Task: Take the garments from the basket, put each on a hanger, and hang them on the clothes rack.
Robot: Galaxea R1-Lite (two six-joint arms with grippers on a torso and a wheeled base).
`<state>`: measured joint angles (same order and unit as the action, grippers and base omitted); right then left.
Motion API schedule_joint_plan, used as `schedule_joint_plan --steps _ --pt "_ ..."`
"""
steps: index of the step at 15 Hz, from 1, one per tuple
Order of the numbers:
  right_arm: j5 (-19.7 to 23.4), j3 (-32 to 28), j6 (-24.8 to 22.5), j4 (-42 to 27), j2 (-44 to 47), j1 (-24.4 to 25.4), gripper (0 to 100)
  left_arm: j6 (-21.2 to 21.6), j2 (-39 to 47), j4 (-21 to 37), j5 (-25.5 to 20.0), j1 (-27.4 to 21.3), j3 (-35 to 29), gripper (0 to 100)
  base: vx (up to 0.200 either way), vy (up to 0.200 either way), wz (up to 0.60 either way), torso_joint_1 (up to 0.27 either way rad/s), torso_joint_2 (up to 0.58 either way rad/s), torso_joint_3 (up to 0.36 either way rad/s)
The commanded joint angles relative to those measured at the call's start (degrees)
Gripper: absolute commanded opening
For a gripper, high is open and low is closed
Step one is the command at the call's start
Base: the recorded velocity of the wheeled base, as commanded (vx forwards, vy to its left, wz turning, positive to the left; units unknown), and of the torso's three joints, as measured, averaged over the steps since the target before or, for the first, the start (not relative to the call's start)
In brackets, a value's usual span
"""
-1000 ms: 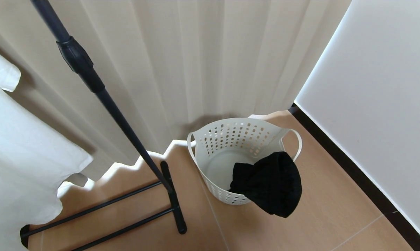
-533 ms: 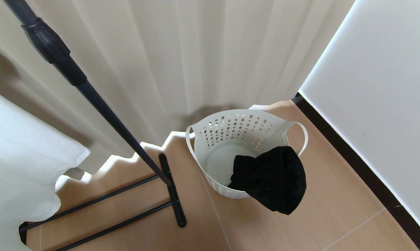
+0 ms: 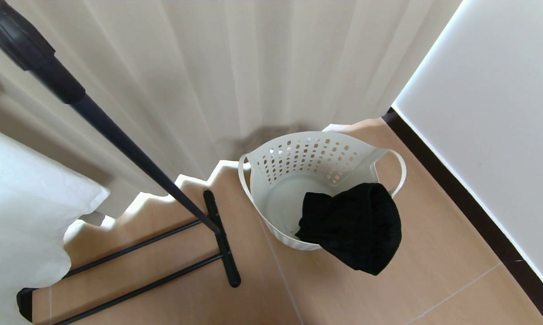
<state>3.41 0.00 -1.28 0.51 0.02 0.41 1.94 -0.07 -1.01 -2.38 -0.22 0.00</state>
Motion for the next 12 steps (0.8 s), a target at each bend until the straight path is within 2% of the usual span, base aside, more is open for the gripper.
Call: schedule_joint_plan --steps 1,9,12 --pt "0.01 0.0 0.05 0.02 -0.02 0.02 100 -0.09 0.07 0.05 0.09 -0.04 0.0 100 0.0 0.0 0.0 0.002 0.01 -0.105" --pt "-0.43 0.0 0.23 -0.07 -0.02 0.02 100 -0.27 0.07 -0.04 0.36 -0.04 0.0 100 0.0 0.0 0.0 0.002 0.0 -0.146" --pt "-0.34 0.0 -0.13 -0.07 -0.02 0.02 100 -0.36 0.07 -0.04 0.44 0.04 0.0 100 0.0 0.0 0.0 0.002 0.0 -0.062"
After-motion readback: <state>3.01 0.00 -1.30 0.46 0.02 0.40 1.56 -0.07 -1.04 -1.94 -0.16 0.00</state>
